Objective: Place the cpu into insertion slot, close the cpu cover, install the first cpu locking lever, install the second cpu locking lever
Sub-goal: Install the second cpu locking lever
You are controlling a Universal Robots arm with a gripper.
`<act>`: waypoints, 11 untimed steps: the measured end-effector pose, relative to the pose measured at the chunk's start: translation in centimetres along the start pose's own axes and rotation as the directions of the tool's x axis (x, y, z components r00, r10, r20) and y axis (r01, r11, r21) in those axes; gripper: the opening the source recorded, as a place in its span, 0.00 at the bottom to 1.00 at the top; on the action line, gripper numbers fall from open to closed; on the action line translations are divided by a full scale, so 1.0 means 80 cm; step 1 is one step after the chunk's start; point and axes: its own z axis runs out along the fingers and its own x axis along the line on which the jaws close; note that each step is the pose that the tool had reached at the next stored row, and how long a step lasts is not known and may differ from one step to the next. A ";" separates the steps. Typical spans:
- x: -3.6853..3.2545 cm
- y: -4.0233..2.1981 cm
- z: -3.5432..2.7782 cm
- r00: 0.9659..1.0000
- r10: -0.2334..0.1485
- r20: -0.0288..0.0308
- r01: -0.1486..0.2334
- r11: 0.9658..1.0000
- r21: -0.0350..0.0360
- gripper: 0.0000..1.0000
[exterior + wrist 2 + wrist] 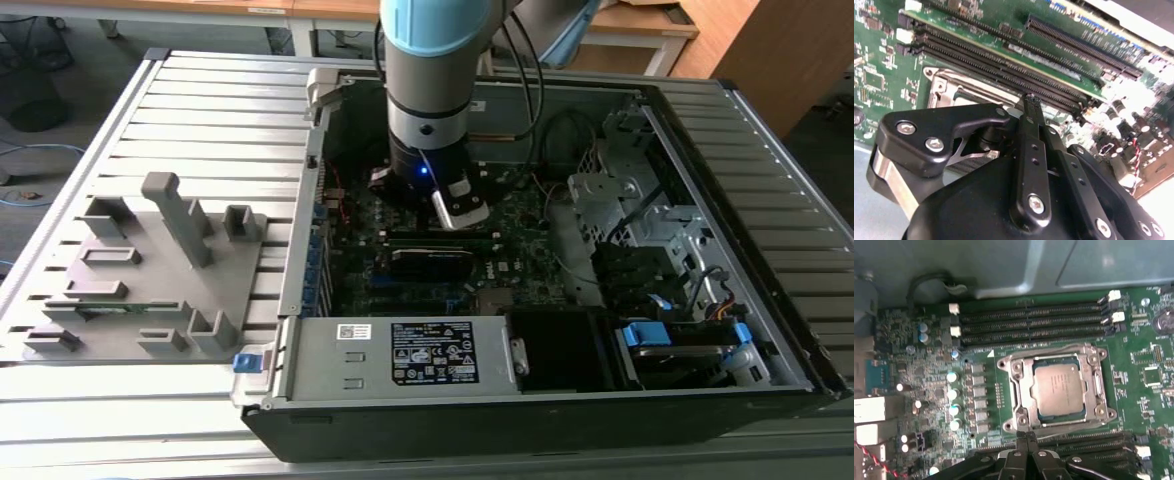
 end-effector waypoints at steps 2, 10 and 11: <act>0.0002 -0.0013 0.0002 1.000 0.001 -0.001 -0.001 1.000 -0.015 0.11; 0.0012 -0.0057 0.0030 1.000 0.002 -0.003 -0.002 0.999 -0.043 0.11; 0.0015 -0.0061 0.0035 1.000 0.002 -0.003 -0.002 0.999 -0.046 0.11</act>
